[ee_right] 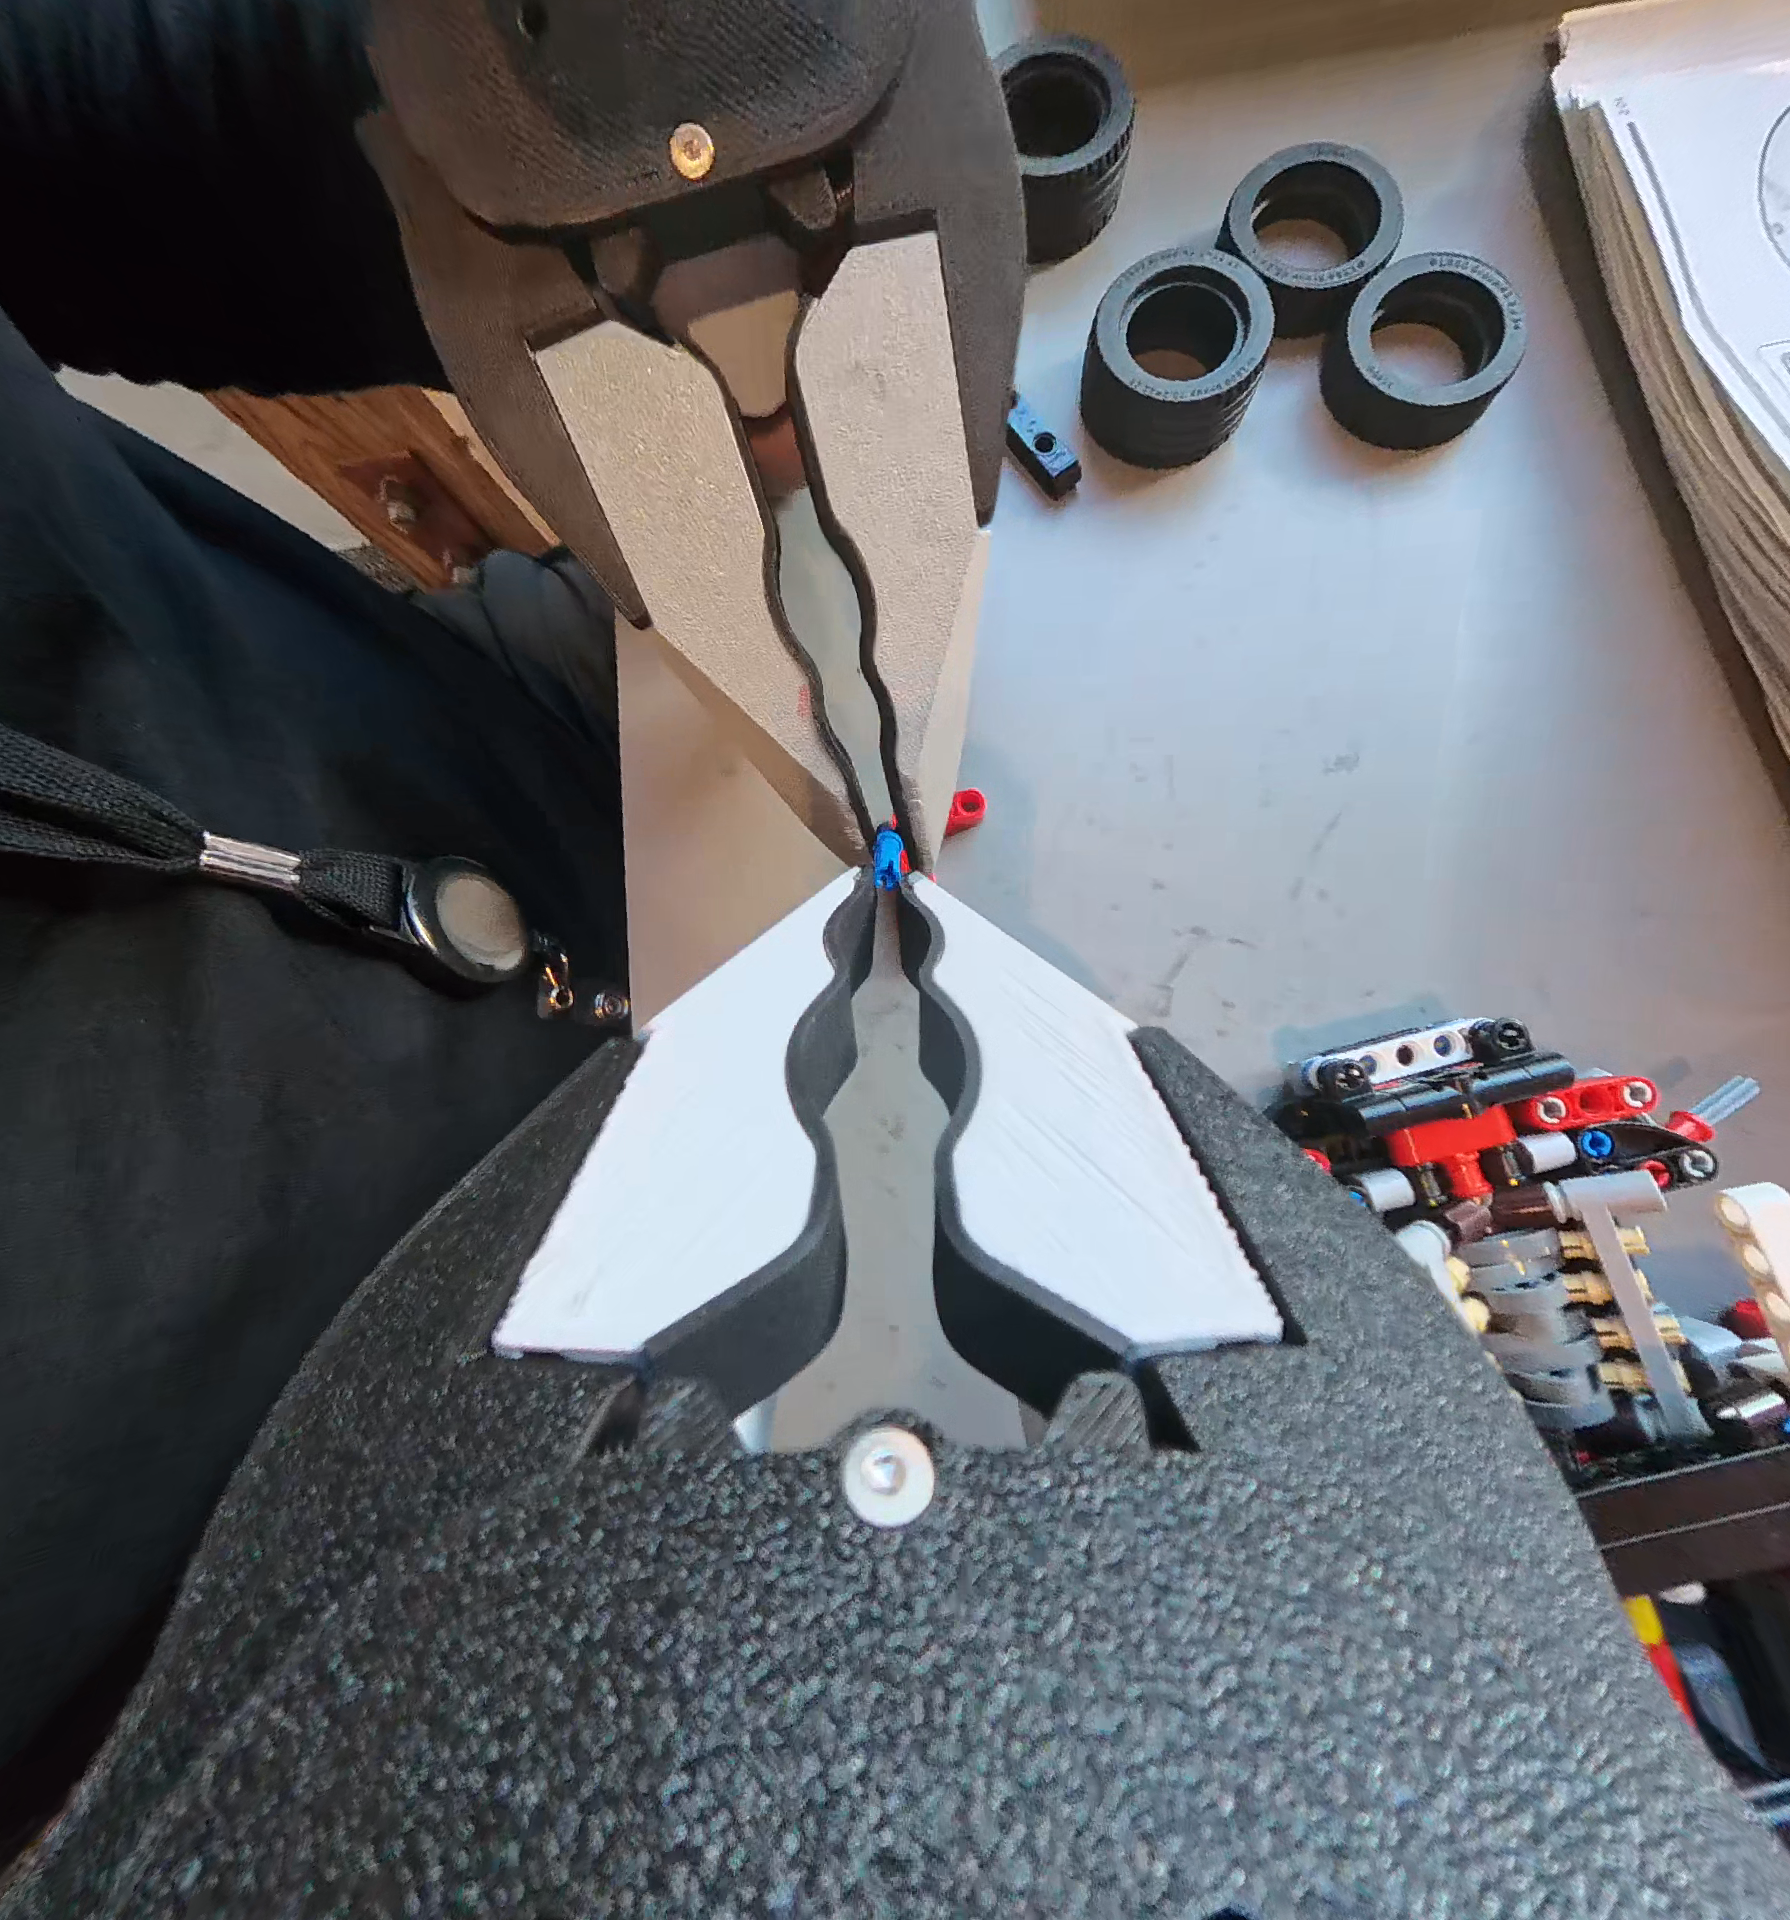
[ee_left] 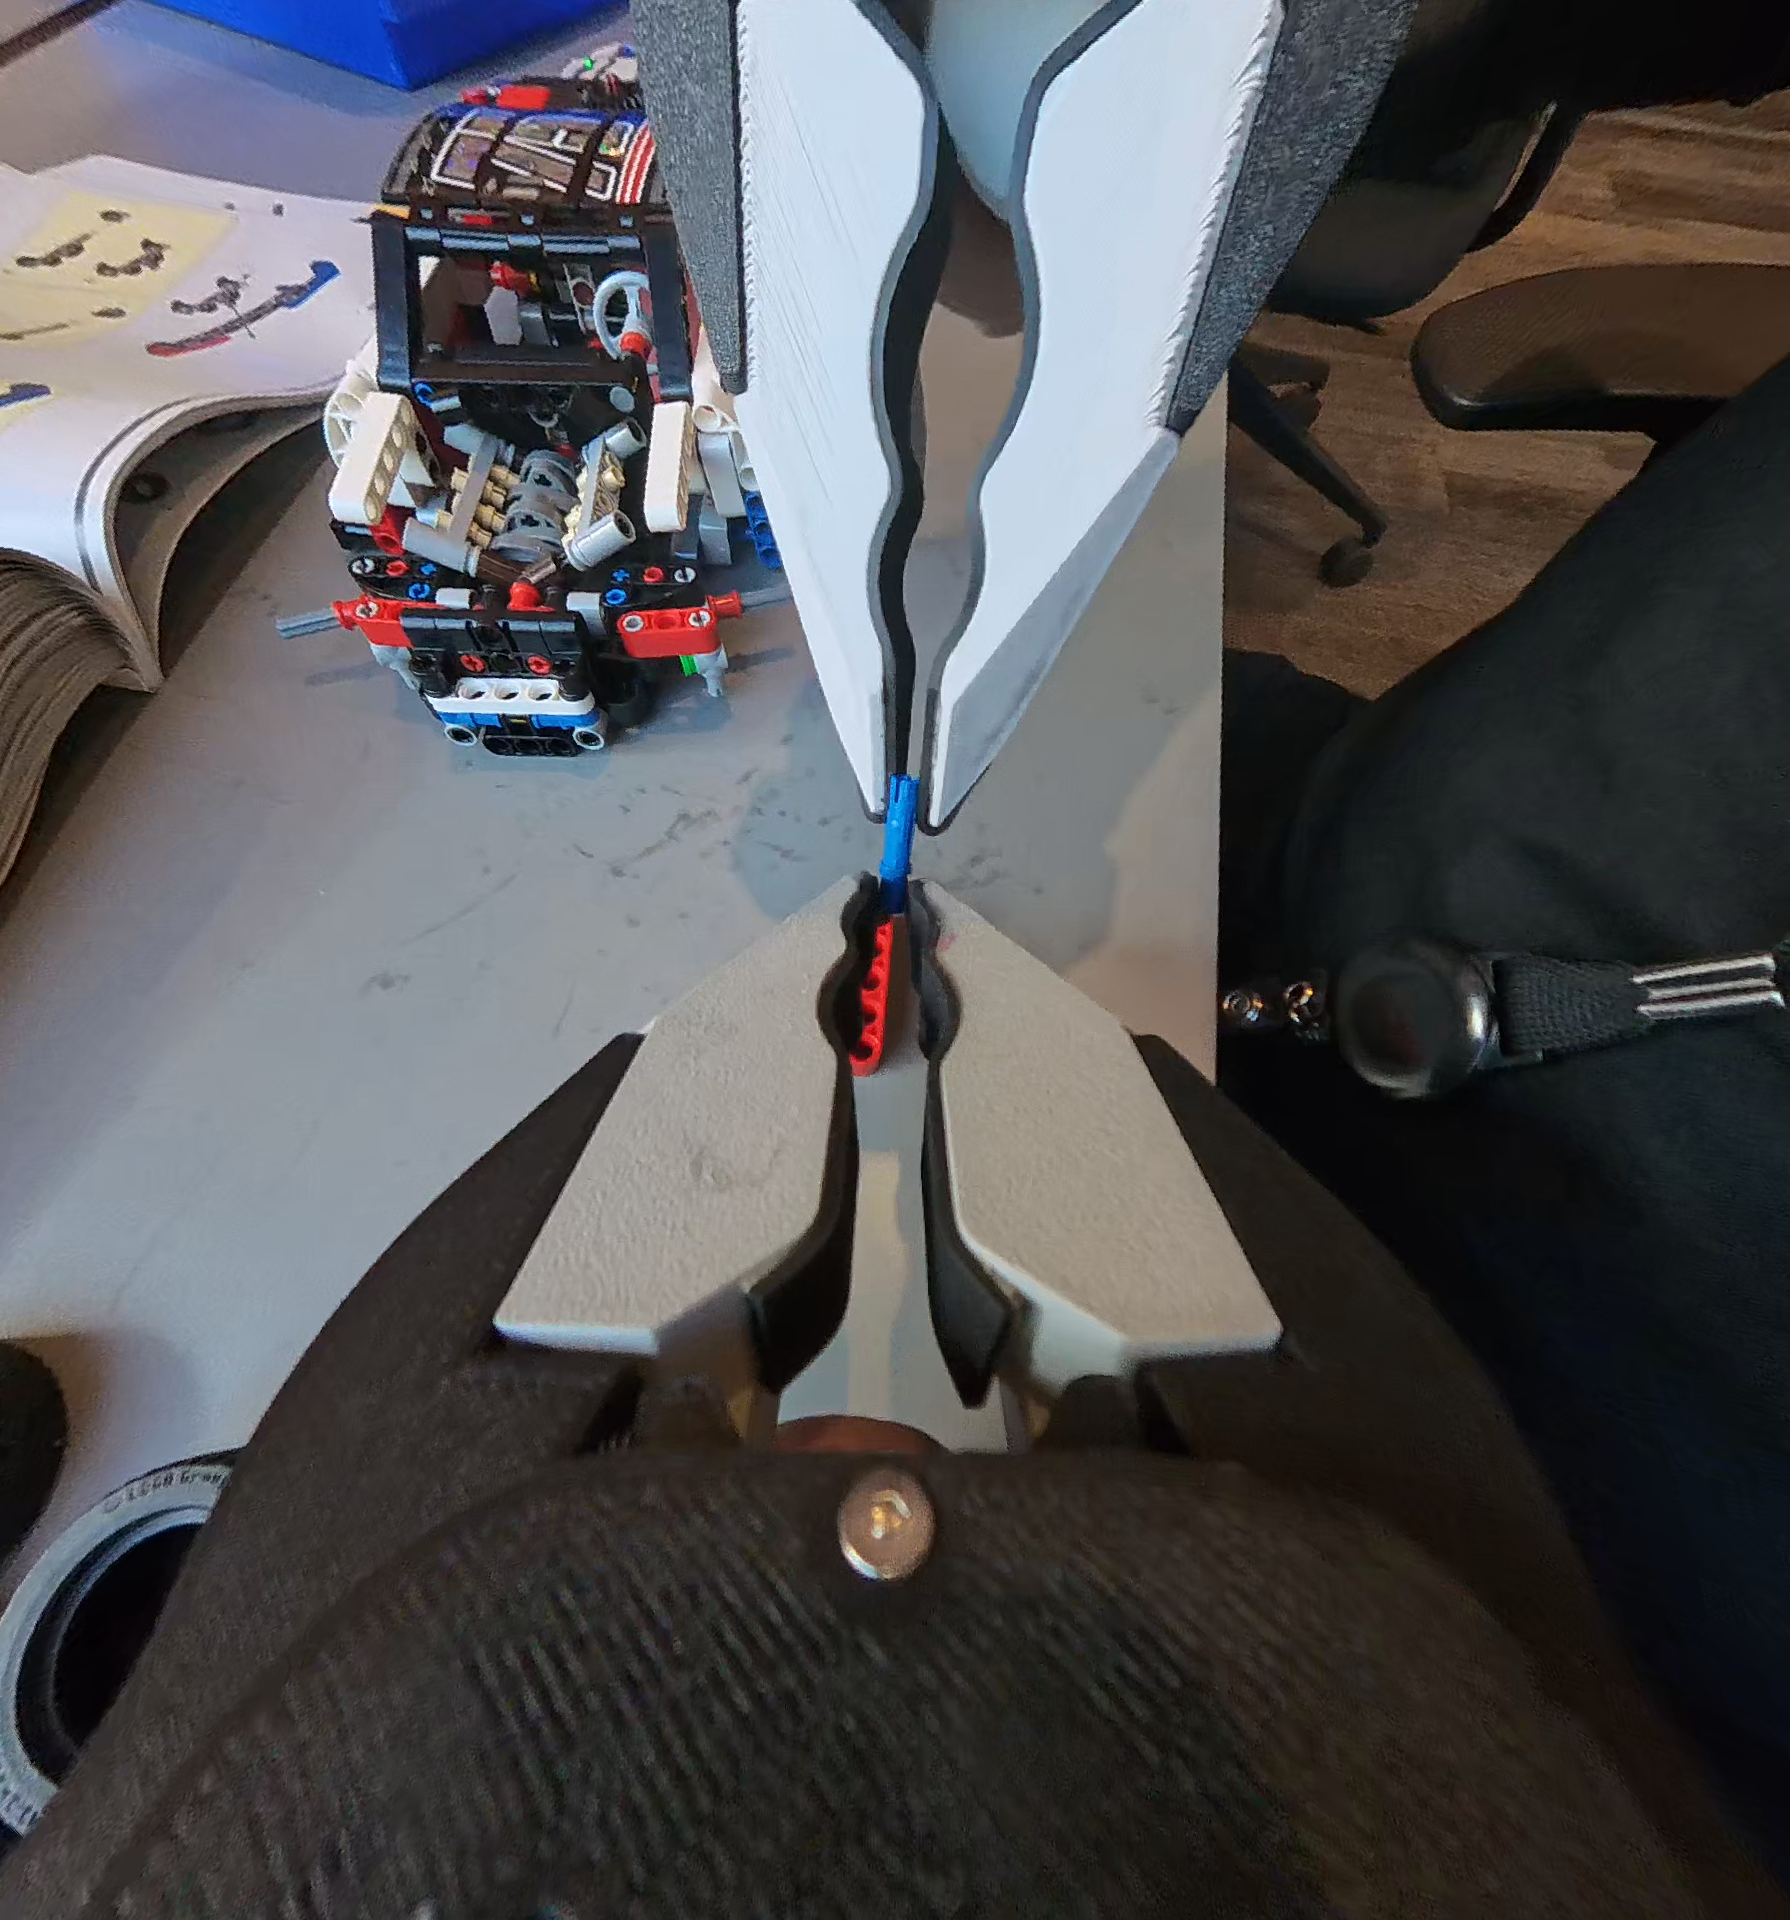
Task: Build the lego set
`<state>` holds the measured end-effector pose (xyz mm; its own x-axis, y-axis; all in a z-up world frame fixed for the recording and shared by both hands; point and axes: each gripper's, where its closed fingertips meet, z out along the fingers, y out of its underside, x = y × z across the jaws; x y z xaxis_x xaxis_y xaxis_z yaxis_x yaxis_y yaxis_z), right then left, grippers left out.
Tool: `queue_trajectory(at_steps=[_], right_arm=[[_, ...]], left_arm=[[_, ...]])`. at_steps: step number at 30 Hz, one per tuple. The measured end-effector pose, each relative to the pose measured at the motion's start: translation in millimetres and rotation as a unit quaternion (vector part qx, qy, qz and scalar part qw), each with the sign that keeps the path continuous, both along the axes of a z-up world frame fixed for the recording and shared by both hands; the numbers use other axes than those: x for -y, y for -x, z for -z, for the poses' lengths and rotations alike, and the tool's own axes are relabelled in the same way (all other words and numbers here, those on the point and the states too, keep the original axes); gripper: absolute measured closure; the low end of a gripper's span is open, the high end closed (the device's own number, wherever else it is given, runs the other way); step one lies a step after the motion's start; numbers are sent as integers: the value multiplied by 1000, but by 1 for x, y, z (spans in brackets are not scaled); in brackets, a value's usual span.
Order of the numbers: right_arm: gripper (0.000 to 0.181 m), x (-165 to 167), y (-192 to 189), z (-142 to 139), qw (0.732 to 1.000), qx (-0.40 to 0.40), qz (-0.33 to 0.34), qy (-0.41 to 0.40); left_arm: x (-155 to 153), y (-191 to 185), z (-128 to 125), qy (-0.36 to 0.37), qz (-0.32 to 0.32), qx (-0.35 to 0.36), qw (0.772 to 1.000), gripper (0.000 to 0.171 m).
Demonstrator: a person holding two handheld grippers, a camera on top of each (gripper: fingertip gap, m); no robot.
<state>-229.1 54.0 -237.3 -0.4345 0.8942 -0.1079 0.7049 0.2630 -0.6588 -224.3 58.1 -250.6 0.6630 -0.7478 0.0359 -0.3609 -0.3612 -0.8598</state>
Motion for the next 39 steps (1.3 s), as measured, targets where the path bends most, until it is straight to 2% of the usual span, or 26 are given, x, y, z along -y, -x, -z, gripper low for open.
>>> queue_trajectory(at_steps=[13, 24, 31, 39], right_arm=[[174, -5, 14, -22, 994, -58, 55, 73], [177, -4, 19, -21, 997, -59, 47, 32], [177, -1, 20, -21, 997, -62, 36, 9], [177, -8, 9, -8, 998, -35, 46, -3]], left_arm=[[-8, 10, -17, -50, -54, 28, 997, 170], [-7, 13, -15, -45, -59, 22, 997, 169], [-3, 16, -16, -25, -55, 48, 997, 168], [2, 36, 3, 0, -51, -19, 999, 153]])
